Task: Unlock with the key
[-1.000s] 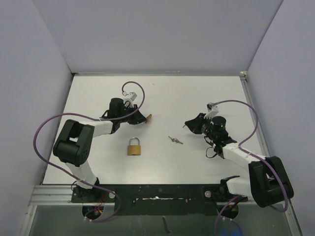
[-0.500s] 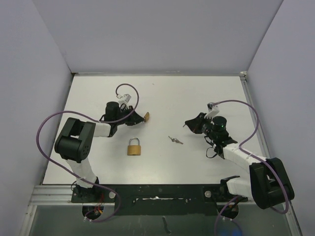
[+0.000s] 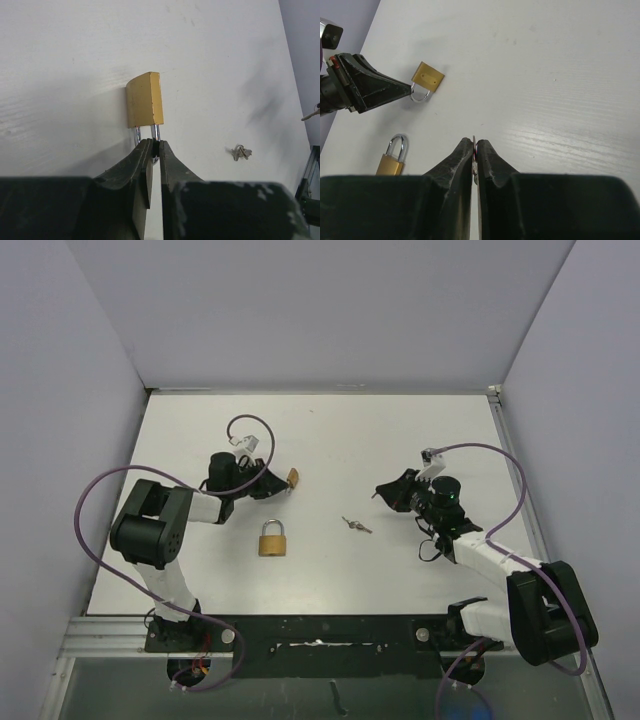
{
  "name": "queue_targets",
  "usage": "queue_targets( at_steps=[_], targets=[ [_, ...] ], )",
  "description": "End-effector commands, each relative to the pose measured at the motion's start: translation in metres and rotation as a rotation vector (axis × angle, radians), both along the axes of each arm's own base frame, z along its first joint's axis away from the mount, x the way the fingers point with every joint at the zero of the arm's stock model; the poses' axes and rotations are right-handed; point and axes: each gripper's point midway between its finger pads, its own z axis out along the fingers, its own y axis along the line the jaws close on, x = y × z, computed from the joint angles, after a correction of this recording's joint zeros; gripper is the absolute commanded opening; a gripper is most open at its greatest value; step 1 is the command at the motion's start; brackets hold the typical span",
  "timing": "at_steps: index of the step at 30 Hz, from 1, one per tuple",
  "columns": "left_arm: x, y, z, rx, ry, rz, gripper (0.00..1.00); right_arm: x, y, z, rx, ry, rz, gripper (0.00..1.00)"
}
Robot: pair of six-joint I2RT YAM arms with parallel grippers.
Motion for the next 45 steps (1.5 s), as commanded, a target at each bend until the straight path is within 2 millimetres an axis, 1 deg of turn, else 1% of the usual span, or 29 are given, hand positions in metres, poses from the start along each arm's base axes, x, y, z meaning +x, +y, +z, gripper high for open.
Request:
queue_targets(
  at_steps=[1,8,18,23,28,29,32,36,38,39,41,45],
  targets=[
    [0.011,0.006,0.008,-0.02,-0.056,0.024,0.08,0.011,0.002,0.031,0.017,-0.091,0.003,0.0],
    [0.011,0.011,0.002,-0.018,-0.042,0.037,0.18,0.011,0.002,0.031,0.017,-0.091,0.003,0.0],
    [0.012,0.016,-0.004,-0.018,-0.029,0.052,0.2,0.011,0.002,0.031,0.013,-0.093,0.005,0.0],
    [0.014,0.021,0.005,0.003,-0.039,0.078,0.34,0.012,0.002,0.031,0.012,-0.094,0.005,0.0],
    [0.015,0.029,0.017,0.073,-0.044,0.12,0.5,0.013,0.003,0.032,0.016,-0.095,0.01,0.0],
    [0.016,0.03,0.018,0.089,-0.042,0.125,0.52,0.013,0.003,0.032,0.017,-0.095,0.008,0.0],
    [0.017,0.033,0.021,0.118,-0.045,0.135,0.54,0.013,0.004,0.032,0.019,-0.095,0.011,0.0],
    [0.023,0.032,0.016,0.146,-0.036,0.13,0.55,0.013,0.004,0.032,0.02,-0.096,0.014,0.0],
    [0.025,0.03,0.012,0.166,-0.034,0.124,0.57,0.013,0.005,0.031,0.019,-0.096,0.016,0.0],
    [0.024,0.029,0.007,0.179,-0.024,0.124,0.59,0.012,0.005,0.031,0.019,-0.096,0.016,0.0],
    [0.031,0.026,0.009,0.191,-0.035,0.123,0.59,0.013,0.004,0.032,0.02,-0.099,0.015,0.0],
    [0.035,0.017,0.004,0.234,-0.03,0.108,0.59,0.012,0.003,0.032,0.016,-0.103,0.012,0.0]
  ],
)
